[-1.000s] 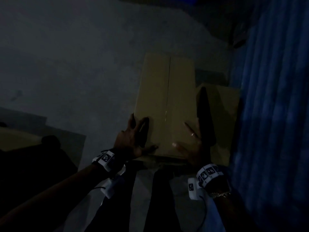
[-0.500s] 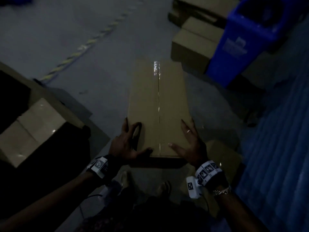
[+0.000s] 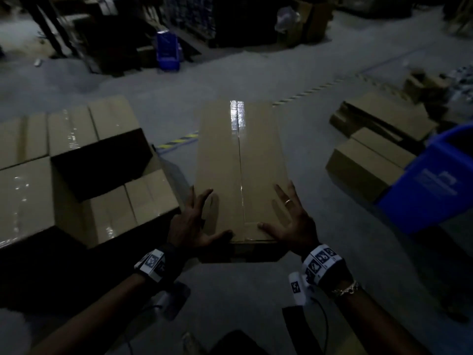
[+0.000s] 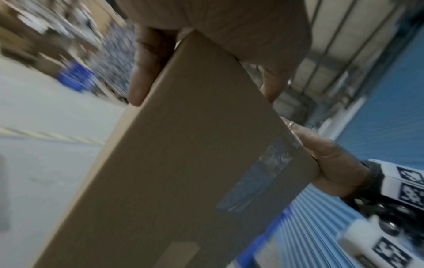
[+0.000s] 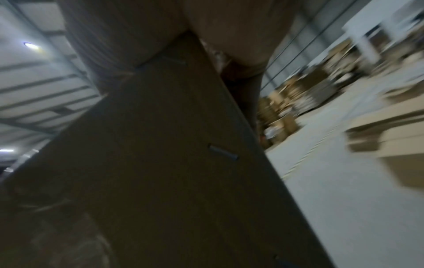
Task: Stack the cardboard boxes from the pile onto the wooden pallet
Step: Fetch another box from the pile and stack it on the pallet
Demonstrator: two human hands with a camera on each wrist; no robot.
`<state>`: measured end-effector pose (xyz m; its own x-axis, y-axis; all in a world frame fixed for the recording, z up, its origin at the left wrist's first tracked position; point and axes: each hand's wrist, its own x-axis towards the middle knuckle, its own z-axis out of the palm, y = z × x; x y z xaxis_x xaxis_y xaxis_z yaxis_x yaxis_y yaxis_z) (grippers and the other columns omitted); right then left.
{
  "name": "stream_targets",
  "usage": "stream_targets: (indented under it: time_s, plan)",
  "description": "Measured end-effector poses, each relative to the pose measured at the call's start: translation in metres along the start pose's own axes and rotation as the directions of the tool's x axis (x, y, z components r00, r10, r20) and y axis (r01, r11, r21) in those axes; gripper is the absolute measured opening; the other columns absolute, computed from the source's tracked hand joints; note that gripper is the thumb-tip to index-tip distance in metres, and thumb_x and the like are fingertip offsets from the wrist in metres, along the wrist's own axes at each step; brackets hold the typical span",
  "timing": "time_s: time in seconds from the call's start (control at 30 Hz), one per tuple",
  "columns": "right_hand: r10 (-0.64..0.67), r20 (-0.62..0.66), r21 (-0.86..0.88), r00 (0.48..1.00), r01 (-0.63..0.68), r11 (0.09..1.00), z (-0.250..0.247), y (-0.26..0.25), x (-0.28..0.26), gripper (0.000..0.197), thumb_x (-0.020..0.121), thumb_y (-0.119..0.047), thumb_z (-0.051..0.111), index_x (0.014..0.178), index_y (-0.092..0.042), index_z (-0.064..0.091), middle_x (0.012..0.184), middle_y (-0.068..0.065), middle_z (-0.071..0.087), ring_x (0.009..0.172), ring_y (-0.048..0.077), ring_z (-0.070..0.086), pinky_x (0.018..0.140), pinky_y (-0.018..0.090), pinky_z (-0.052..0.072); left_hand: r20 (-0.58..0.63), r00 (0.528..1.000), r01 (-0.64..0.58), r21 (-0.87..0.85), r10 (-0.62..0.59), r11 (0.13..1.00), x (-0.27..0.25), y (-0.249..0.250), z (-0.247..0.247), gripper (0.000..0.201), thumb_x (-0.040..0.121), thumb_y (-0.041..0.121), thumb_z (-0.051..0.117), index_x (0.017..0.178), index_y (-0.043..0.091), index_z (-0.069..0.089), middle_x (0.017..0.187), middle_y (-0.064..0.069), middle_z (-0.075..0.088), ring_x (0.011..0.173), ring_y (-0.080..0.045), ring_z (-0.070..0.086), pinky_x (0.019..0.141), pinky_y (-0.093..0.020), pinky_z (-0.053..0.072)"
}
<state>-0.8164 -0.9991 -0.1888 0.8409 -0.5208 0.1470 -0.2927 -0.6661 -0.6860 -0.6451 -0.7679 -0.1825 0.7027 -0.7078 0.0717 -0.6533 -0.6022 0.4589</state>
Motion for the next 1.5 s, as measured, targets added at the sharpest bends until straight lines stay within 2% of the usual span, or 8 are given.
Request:
stream_targets:
  time_s: [0.1, 0.23, 0.37, 0.6, 0.77, 0.9, 1.23, 1.5]
  plan:
    - [-0.055, 0.049, -0.031, 0.997, 0.057, 0.998, 0.040, -0.048, 0.029, 0.106, 0.067, -0.066, 0.080, 0.150, -0.062, 0.015, 0.166, -0.024, -0.007, 0.145, 0.015, 0.038, 0.103, 0.042, 0.050, -0.058, 0.996, 0.065, 0.009, -0.065, 0.998, -0.008, -0.051, -0.037, 0.115, 0.058, 0.087, 0.069, 0.152, 0.036, 0.028, 0.165, -0.009, 0.017, 0.106, -0.045, 0.065, 0.074, -0.047, 0.056]
    - [-0.138, 0.099, -0.003, 0.985, 0.139, 0.990, 0.098, -0.100, 0.058, 0.107, 0.066, -0.067, 0.081, 0.150, -0.062, 0.016, 0.166, -0.024, -0.005, 0.145, 0.016, 0.038, 0.103, 0.048, 0.051, -0.101, 0.984, 0.146, -0.008, -0.146, 0.989, -0.026, -0.115, -0.075, 0.116, 0.057, 0.086, 0.069, 0.152, 0.034, 0.029, 0.164, -0.006, 0.015, 0.108, -0.045, 0.063, 0.078, -0.047, 0.055]
    - [-0.205, 0.155, 0.035, 0.966, 0.202, 0.979, 0.156, -0.147, 0.080, 0.109, 0.064, -0.066, 0.082, 0.151, -0.059, 0.017, 0.167, -0.022, 0.001, 0.147, 0.014, 0.035, 0.104, 0.047, 0.051, -0.124, 0.964, 0.235, -0.006, -0.234, 0.972, -0.046, -0.178, -0.102, 0.116, 0.056, 0.088, 0.068, 0.152, 0.035, 0.029, 0.165, -0.010, 0.016, 0.102, -0.045, 0.066, 0.074, -0.044, 0.055]
    - [-0.251, 0.302, 0.054, 0.920, 0.247, 0.968, 0.231, -0.209, 0.106, 0.114, 0.062, -0.073, 0.077, 0.152, -0.058, 0.010, 0.167, -0.022, 0.002, 0.145, 0.017, 0.039, 0.104, 0.048, 0.049, -0.140, 0.917, 0.380, 0.022, -0.374, 0.925, -0.078, -0.256, -0.126, 0.118, 0.057, 0.092, 0.061, 0.155, 0.039, 0.022, 0.166, -0.016, 0.012, 0.107, -0.044, 0.066, 0.077, -0.043, 0.056]
    - [-0.285, 0.370, 0.081, 0.884, 0.275, 0.958, 0.275, -0.244, 0.127, 0.113, 0.060, -0.074, 0.077, 0.148, -0.065, 0.006, 0.167, -0.021, 0.005, 0.146, 0.017, 0.037, 0.106, 0.048, 0.047, -0.169, 0.867, 0.479, 0.017, -0.469, 0.878, -0.087, -0.301, -0.138, 0.117, 0.055, 0.096, 0.056, 0.153, 0.044, 0.020, 0.166, -0.014, 0.011, 0.111, -0.045, 0.064, 0.081, -0.048, 0.056]
    - [-0.316, 0.407, 0.126, 0.857, 0.290, 0.949, 0.312, -0.260, 0.157, 0.111, 0.055, -0.084, 0.066, 0.147, -0.067, 0.006, 0.166, -0.021, 0.005, 0.148, 0.018, 0.034, 0.106, 0.051, 0.047, -0.159, 0.838, 0.530, 0.018, -0.521, 0.848, -0.076, -0.336, -0.147, 0.117, 0.052, 0.099, 0.052, 0.152, 0.043, 0.023, 0.166, -0.013, 0.013, 0.109, -0.045, 0.064, 0.081, -0.050, 0.058]
    - [-0.306, 0.469, 0.221, 0.829, 0.225, 0.949, 0.421, -0.280, 0.259, 0.112, 0.058, -0.077, 0.074, 0.151, -0.060, 0.014, 0.167, -0.023, 0.005, 0.146, 0.018, 0.037, 0.101, 0.049, 0.052, -0.099, 0.804, 0.592, 0.047, -0.586, 0.805, -0.003, -0.437, -0.170, 0.113, 0.055, 0.099, 0.050, 0.149, 0.038, 0.033, 0.165, -0.011, 0.017, 0.107, -0.039, 0.068, 0.078, -0.046, 0.059]
    - [-0.261, 0.552, 0.207, 0.792, 0.172, 0.963, 0.484, -0.299, 0.320, 0.113, 0.057, -0.080, 0.074, 0.147, -0.068, 0.008, 0.166, -0.025, 0.000, 0.149, 0.016, 0.030, 0.108, 0.053, 0.046, -0.063, 0.789, 0.612, -0.012, -0.611, 0.791, 0.042, -0.515, -0.174, 0.112, 0.054, 0.100, 0.050, 0.146, 0.038, 0.039, 0.162, -0.013, 0.020, 0.098, -0.039, 0.070, 0.079, -0.040, 0.060]
